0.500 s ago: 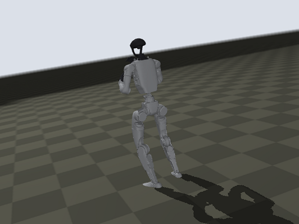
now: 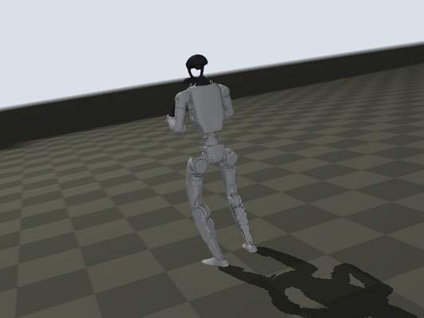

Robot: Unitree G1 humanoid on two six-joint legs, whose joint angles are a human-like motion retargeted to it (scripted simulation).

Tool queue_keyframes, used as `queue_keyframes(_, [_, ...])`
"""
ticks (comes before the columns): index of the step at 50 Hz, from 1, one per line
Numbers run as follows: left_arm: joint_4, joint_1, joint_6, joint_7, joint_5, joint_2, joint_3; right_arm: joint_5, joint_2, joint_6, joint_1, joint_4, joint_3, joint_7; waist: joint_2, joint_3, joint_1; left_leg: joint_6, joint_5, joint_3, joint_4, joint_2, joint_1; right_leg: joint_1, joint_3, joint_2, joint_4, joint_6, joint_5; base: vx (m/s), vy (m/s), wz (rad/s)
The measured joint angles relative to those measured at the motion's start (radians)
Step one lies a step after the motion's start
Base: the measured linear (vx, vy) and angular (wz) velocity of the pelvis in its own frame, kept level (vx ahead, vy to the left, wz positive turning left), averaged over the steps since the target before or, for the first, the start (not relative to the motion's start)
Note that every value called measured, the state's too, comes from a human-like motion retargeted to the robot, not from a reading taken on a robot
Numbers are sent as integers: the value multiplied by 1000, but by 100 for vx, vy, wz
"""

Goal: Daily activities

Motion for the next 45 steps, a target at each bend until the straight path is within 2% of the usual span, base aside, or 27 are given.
queue_keyframes(10, [14, -100, 0, 47, 32, 16, 37, 44, 16, 17, 23, 7, -23, 33, 0, -11, -43, 2, -9, 23, 19, 13, -6, -18, 18, 10, 6, -1, 4, 0, 0, 0])
queue_keyframes(23, [52, -99, -3, 96, 13, -16, 65, 70, 12, 33, 33, -1, -28, 43, -1, -32, -76, 6, -21, 22, 35, 17, -16, -31, 38, 19, 14, -6, 6, 0, 0, 0])
queue_keyframes(35, [77, -122, 27, 0, 41, -11, 16, -69, -53, 53, -5, -61, -98, 94, -20, -40, -50, 12, -26, -23, 76, 12, -60, -51, 18, 7, 53, -14, 0, -1, 0, 8])
queue_keyframes(40, [93, -135, 40, -8, 65, -17, 5, -148, -45, 71, -89, -78, -121, 108, -20, -46, -22, 12, 2, -45, 24, 8, -71, -46, -5, 18, -2, -19, 28, -1, -1, 24])
queue_keyframes(45, [103, -101, 56, -25, 69, -40, 0, -204, -26, 82, -148, -94, -129, 101, -25, -35, 4, 9, -23, -69, 101, 14, -99, -53, -13, 7, 57, -24, 4, -3, -1, 24])
